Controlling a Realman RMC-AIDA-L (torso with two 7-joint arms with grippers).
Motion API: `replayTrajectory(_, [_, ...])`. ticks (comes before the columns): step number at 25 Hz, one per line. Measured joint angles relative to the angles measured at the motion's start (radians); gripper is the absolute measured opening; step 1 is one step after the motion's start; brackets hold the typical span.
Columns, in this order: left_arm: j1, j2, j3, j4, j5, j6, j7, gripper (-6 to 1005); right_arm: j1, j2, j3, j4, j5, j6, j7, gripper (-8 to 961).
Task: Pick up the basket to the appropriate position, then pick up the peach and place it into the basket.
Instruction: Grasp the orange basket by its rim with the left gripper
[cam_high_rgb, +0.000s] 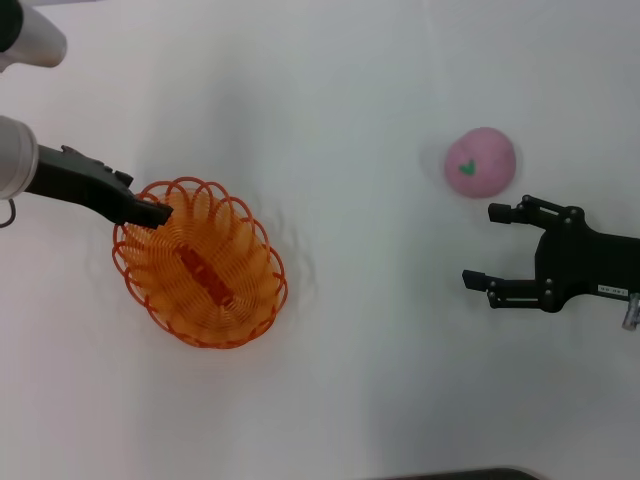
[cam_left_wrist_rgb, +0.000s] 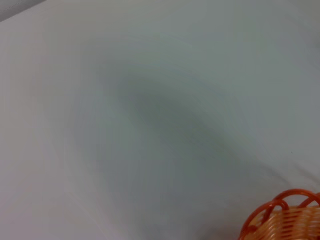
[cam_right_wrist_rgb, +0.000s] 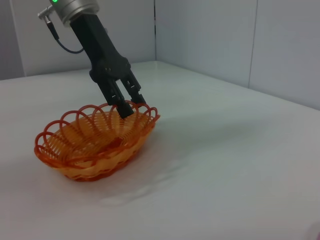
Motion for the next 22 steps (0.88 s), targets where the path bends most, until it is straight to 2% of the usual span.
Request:
replayTrajectory(7, [-0.014,-0.001,0.043,-0.003,0.008,0.0,-0.012,705,0.004,0.0,0.0,0.0,0.001,0.001,0.0,946])
replayTrajectory(18, [-0.024,0.0,0.051,-0.007,0.042,0.011,-0.042,677,0.009,0.0,0.0,0.003,0.001,0.002,0.002,946])
replayTrajectory(22, [-0.027,0.0,0.069,-0.007,0.054,0.025,-0.041,508,0.01,0.0,0.0,0.003,0.001,0.002,0.002,946])
